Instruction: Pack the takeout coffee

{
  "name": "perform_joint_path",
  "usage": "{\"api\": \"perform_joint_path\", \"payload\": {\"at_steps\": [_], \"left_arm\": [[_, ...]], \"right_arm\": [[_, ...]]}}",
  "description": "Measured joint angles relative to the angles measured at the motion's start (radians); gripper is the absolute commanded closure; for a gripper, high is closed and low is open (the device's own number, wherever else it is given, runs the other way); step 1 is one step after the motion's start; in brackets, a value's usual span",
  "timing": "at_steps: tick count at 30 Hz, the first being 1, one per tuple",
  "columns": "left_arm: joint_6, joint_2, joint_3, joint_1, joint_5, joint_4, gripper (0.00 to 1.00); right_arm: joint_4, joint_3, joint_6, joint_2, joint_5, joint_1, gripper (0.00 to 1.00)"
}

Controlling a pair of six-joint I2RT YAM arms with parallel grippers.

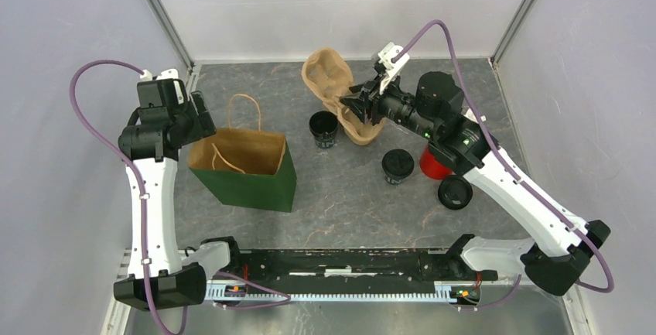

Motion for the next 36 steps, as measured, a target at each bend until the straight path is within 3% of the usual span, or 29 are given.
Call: {"api": "perform_joint_path", "payload": {"at_steps": [7, 13, 19, 30, 36], "left_arm": [[0.039, -0.042, -0.072, 0.000, 0.004, 0.010, 0.36], [0.048, -0.049, -0.083, 0.001, 0.053, 0.008, 0.70], [0.050, -0.074, -0.083, 0.001, 0.191, 0.003, 0.87], [0.042, -0.116, -0.086, 0.001, 0.556, 0.019, 0.96], [-0.047, -0.132, -0.169, 0.000, 0.711, 0.111, 0.97]], "right_arm": [[-0.001, 0.000, -0.021, -0.032, 0.000, 0.000, 0.61], [-0.018, 0.000, -0.032, -0.034, 0.000, 0.000, 0.61], [-0.036, -0.017, -0.038, -0.060, 0.000, 0.000, 0.60], [-0.073, -0.038, -0.078, -0.131, -0.014, 0.000, 0.60], [-0.040, -0.040, -0.058, -0.134, -0.103, 0.000, 0.60]]}}
